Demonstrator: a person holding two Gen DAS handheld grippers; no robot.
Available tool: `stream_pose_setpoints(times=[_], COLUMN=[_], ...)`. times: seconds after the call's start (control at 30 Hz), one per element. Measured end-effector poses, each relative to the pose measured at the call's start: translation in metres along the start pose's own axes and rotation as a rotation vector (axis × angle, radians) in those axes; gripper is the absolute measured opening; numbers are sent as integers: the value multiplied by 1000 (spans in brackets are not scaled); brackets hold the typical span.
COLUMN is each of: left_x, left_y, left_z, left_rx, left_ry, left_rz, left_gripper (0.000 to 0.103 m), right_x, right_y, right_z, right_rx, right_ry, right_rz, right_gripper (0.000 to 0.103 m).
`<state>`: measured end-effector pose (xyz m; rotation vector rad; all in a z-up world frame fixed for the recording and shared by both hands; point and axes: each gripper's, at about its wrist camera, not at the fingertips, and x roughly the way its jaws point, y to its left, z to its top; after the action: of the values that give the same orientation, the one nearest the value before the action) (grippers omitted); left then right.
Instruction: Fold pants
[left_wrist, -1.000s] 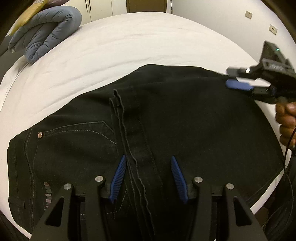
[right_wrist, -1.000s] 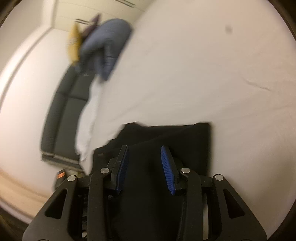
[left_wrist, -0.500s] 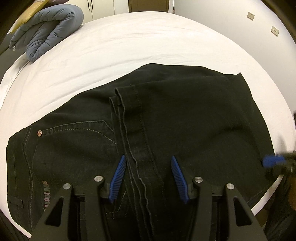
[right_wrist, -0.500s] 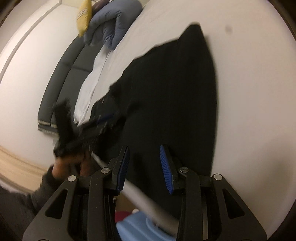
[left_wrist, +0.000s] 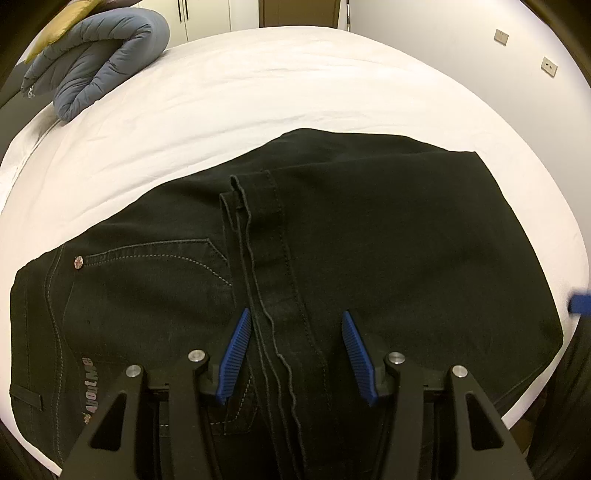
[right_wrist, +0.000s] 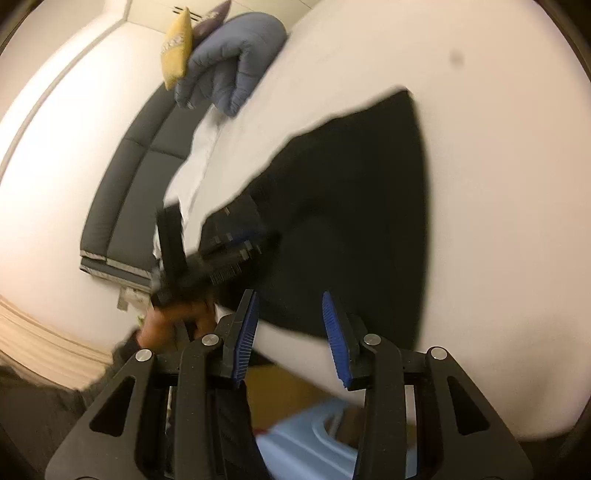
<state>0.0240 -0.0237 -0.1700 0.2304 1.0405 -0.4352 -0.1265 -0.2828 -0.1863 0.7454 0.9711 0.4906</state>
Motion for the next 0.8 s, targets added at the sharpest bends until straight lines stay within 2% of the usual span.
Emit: stream_pose_setpoints(times=[0.13, 0.2, 0.23, 0.33, 0.4, 0.5, 0.57, 0.67, 0.73, 0.8], left_x=[0, 0, -1, -14, -33, -65, -81, -99, -104, -101], left_y=[1, 2, 3, 15, 32, 70, 96, 141, 169, 192], left_z=[0, 1, 0, -4, -16, -45, -67, -104, -125, -140], left_rx=[-6, -10, -14, -65, -151, -320, -435, -629, -748, -848], left_ry=[0, -4, -6, -33, -85, -166, -203, -243, -264, -271], left_rz=[-2, -4, -7, -40, -70, -64, -70, -70, -92, -144], left_gripper=[54, 55, 55, 54, 58, 73, 79, 81, 81, 81], right_x=[28, 52, 71, 75, 73, 73, 71, 71, 71, 71], right_y=[9, -3, -17, -19, -13, -7, -9, -9, -5, 1], right_z=[35, 45, 48, 52, 49, 44, 45, 47, 47, 46], right_rx=[-33, 3, 41, 63, 51, 10, 40, 52, 35, 29], right_ry=[22, 74, 124, 85, 76, 47, 36, 30, 29, 28], right_rz=[-16, -103, -199, -200, -221, -241, -228, -200, -195, -204], right_gripper=[36, 41, 35, 34, 34, 34, 37, 48, 54, 55])
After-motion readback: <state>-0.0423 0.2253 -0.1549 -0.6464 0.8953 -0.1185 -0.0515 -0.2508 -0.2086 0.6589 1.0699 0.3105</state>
